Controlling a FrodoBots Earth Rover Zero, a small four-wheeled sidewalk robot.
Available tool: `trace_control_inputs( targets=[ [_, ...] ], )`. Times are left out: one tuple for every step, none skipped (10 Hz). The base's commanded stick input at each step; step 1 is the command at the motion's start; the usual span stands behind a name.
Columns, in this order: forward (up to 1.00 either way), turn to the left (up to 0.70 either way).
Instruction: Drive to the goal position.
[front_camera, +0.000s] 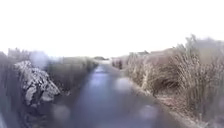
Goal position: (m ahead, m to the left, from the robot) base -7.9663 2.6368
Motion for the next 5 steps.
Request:
trace_control_inputs(
  targets=[
    [0.7,0.0],
    [0.7,0.0],
    [0.7,0.0],
    [0.7,0.0],
    [0.7,0.0]
  ],
)
